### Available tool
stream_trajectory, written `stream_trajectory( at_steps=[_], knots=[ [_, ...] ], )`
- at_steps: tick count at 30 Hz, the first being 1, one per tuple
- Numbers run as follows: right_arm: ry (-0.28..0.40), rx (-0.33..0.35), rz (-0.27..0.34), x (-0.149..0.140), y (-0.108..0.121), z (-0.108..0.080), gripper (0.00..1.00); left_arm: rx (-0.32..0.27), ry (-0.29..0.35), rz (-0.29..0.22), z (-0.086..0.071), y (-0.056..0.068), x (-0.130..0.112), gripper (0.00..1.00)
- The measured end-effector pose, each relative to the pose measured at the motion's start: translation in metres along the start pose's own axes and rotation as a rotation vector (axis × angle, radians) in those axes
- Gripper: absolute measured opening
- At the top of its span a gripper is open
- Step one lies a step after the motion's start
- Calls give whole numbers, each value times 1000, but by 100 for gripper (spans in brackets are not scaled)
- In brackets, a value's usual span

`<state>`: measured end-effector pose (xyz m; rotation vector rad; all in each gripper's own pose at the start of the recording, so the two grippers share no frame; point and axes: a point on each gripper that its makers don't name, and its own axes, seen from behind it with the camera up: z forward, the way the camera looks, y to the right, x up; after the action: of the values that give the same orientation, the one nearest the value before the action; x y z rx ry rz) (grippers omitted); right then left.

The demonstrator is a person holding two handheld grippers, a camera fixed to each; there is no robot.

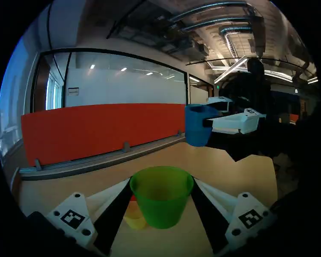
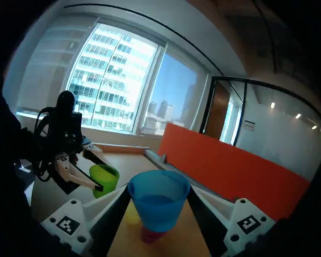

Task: Pour water

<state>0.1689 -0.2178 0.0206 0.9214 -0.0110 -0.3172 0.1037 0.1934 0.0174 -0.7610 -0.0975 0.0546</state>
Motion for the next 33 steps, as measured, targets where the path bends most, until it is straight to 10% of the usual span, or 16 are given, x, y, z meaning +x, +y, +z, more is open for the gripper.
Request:
stream_trajectory(
  at_steps=[33],
  knots=[
    [57, 39, -365, 73, 8, 41, 92, -37, 6, 8, 5, 20, -4, 89]
  ],
)
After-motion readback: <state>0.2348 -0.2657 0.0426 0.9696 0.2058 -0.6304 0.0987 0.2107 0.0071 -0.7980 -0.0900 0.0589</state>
